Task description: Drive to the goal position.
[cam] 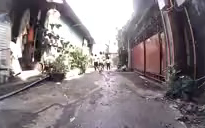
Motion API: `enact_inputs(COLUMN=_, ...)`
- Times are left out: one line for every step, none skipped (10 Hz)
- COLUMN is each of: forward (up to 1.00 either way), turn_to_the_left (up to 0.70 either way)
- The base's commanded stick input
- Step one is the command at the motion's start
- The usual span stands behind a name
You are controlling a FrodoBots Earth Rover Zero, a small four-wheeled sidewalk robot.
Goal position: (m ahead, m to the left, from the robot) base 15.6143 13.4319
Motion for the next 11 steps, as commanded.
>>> enact_inputs(forward=0.70, turn_to_the_left=0.00)
enact_inputs(forward=0.70, turn_to_the_left=0.00)
enact_inputs(forward=0.70, turn_to_the_left=0.00)
enact_inputs(forward=0.70, turn_to_the_left=0.00)
enact_inputs(forward=0.70, turn_to_the_left=0.00)
enact_inputs(forward=0.70, turn_to_the_left=0.00)
enact_inputs(forward=0.70, turn_to_the_left=0.00)
enact_inputs(forward=0.70, turn_to_the_left=0.00)
enact_inputs(forward=0.70, turn_to_the_left=0.00)
enact_inputs(forward=0.70, turn_to_the_left=0.00)
enact_inputs(forward=0.70, turn_to_the_left=0.00)
